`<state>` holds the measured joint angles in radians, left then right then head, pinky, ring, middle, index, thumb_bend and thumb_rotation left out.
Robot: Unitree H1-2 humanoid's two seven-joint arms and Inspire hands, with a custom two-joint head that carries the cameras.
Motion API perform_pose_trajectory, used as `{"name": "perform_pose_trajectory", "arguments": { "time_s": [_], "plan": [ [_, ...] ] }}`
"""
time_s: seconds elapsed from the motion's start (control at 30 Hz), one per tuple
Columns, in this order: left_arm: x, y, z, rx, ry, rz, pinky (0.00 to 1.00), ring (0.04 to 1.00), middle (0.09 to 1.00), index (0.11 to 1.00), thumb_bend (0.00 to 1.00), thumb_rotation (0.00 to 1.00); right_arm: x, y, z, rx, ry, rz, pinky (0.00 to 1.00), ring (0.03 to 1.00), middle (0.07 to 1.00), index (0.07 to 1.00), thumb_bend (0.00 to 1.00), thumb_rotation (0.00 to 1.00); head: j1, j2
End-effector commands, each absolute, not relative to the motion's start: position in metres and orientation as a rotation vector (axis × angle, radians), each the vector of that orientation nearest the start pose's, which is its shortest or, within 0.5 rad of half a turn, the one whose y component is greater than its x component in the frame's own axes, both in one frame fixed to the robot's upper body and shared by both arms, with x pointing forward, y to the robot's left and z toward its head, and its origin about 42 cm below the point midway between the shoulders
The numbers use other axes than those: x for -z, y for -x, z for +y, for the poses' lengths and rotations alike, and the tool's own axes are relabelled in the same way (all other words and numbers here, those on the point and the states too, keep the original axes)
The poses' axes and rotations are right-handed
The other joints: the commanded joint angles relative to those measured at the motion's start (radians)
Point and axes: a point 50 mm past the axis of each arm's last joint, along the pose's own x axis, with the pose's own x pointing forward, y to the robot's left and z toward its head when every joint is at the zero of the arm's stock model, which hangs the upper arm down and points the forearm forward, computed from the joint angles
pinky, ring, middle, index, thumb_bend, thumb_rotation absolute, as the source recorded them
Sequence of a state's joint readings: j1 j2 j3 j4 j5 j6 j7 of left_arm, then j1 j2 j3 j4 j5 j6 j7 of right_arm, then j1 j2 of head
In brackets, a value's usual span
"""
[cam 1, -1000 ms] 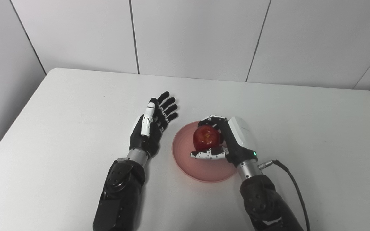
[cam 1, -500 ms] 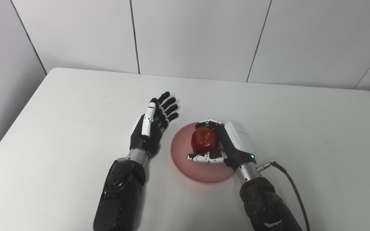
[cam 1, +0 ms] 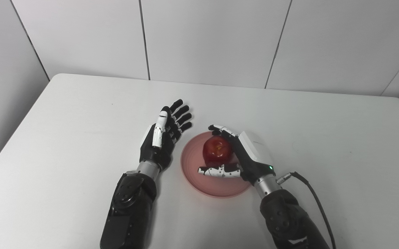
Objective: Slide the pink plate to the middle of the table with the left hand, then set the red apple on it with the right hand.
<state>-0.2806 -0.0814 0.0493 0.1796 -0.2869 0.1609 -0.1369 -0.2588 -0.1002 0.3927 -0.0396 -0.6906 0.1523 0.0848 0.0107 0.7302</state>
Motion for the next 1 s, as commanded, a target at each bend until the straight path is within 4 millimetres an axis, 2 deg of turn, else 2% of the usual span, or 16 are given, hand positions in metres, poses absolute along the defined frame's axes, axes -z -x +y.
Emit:
{"name": "perform_pose_trajectory", "arguments": {
  "time_s": [0.0, 0.13, 0.43, 0.8, 0.97],
  "plan": [
    [-0.097, -0.357, 0.162, 0.179, 0.368, 0.192, 0.87, 0.879, 0.882, 0.862, 0.35, 1.00, -0.170, -0.339, -0.118, -0.355, 0.852, -0.250, 0.75, 0.802, 0.820, 0.848, 1.00, 0.47, 0.001, 0.000],
    [-0.097, -0.357, 0.162, 0.178, 0.366, 0.193, 0.87, 0.881, 0.884, 0.863, 0.36, 1.00, -0.173, -0.338, -0.120, -0.354, 0.848, -0.264, 0.77, 0.825, 0.850, 0.884, 1.00, 0.51, 0.000, -0.001],
    [-0.097, -0.358, 0.164, 0.178, 0.370, 0.196, 0.87, 0.876, 0.877, 0.857, 0.35, 1.00, -0.196, -0.327, -0.126, -0.303, 0.819, -0.346, 0.81, 0.875, 0.904, 0.933, 1.00, 0.59, -0.005, -0.005],
    [-0.098, -0.359, 0.165, 0.190, 0.369, 0.203, 0.89, 0.884, 0.884, 0.863, 0.36, 1.00, -0.230, -0.323, -0.136, -0.228, 0.770, -0.449, 0.78, 0.860, 0.894, 0.922, 1.00, 0.60, -0.008, -0.007],
    [-0.097, -0.359, 0.165, 0.188, 0.382, 0.204, 0.88, 0.893, 0.889, 0.866, 0.35, 1.00, -0.246, -0.324, -0.142, -0.200, 0.739, -0.468, 0.76, 0.849, 0.893, 0.923, 1.00, 0.58, -0.007, -0.010]
  ]
}}
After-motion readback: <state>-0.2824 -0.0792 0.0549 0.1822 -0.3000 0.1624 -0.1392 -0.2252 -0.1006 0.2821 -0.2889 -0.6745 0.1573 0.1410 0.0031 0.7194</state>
